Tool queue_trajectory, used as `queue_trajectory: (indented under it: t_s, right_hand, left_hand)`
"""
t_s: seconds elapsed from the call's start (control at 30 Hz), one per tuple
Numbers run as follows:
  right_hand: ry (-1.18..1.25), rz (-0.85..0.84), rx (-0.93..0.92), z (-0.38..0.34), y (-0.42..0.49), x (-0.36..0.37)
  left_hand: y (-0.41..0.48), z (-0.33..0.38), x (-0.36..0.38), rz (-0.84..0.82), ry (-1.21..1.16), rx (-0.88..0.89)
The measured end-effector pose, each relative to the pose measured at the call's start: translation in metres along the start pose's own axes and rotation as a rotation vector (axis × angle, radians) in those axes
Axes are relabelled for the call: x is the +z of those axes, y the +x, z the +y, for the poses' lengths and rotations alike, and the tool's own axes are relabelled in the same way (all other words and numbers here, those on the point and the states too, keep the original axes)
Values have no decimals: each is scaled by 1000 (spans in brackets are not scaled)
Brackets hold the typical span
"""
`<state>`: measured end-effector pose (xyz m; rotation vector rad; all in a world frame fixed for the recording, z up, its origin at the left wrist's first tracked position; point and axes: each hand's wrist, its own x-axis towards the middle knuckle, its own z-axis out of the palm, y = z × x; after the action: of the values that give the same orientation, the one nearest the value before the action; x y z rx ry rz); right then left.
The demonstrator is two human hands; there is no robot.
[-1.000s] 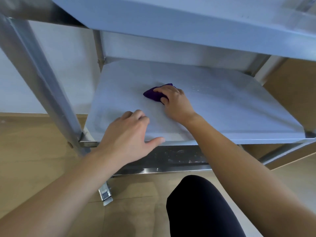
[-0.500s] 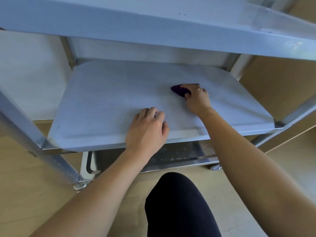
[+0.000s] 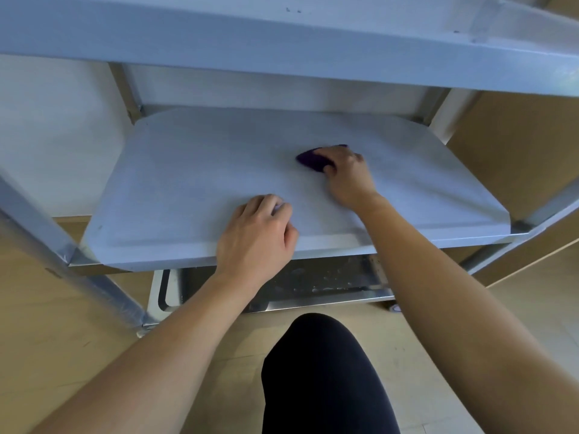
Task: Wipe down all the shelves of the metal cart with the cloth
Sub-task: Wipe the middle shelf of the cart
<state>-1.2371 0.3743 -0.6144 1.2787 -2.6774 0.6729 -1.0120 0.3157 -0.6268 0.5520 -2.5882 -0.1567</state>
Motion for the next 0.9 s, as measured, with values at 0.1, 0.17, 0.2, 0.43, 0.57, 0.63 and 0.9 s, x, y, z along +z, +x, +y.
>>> queue_trajectory:
  t_s: [0.1,0.17,0.2,0.43,0.57,0.63,0.9]
  right_hand:
    - [-37,21,239,30,0,-14]
    - [-56,23,293,19,1,-11]
    - [-62,21,263,7,2,-7]
    - [134,-83,-98,-51,1,17]
    - [119,34,35,2,2,-8]
    - [63,83,226,34,5,-20]
    - [146,-18,92,-48,17,19]
  left_hand:
    - [0,0,1,5,7,13]
    - [0,1,2,16,17,13]
    - [-1,1,3,23,23,12]
    - [-2,-1,4,36,34,22]
    - [-1,0,3,38,32,17]
    - [-1,2,3,18,33,19]
    - [0,3,2,-7,63,-4]
